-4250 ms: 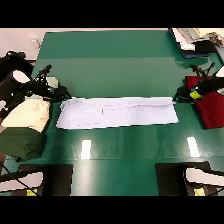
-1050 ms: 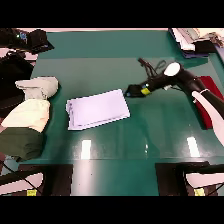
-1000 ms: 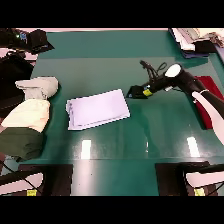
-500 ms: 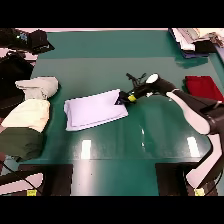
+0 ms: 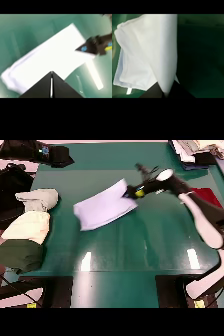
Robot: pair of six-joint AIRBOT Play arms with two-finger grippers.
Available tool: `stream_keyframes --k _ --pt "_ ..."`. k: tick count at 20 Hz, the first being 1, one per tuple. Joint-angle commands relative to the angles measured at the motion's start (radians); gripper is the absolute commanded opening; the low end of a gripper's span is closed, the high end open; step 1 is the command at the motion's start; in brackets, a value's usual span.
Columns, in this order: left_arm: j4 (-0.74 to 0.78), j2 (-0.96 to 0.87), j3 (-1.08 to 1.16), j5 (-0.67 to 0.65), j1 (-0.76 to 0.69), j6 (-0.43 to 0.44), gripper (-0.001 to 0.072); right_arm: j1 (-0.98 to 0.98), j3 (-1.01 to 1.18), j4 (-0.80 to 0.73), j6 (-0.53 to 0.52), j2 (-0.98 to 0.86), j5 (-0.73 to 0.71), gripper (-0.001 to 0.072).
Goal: Fold the shirts.
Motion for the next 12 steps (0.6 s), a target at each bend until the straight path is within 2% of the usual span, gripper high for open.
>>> stream_keyframes --k 1,7,12 --pt "0.005 0.000 0.001 0.011 -0.049 -0.001 0.0022 -0.237 0.007 -0.142 0.035 0.126 -0.007 0.0019" --pt "-0.006 0.000 0.001 0.019 -0.065 -0.019 0.0022 -0.669 0.007 -0.137 0.035 0.199 -0.013 0.0019" --pt "-0.009 0.000 0.001 0.019 -0.065 -0.038 0.0022 -0.838 0.009 -0.122 0.033 0.192 -0.095 0.0018"
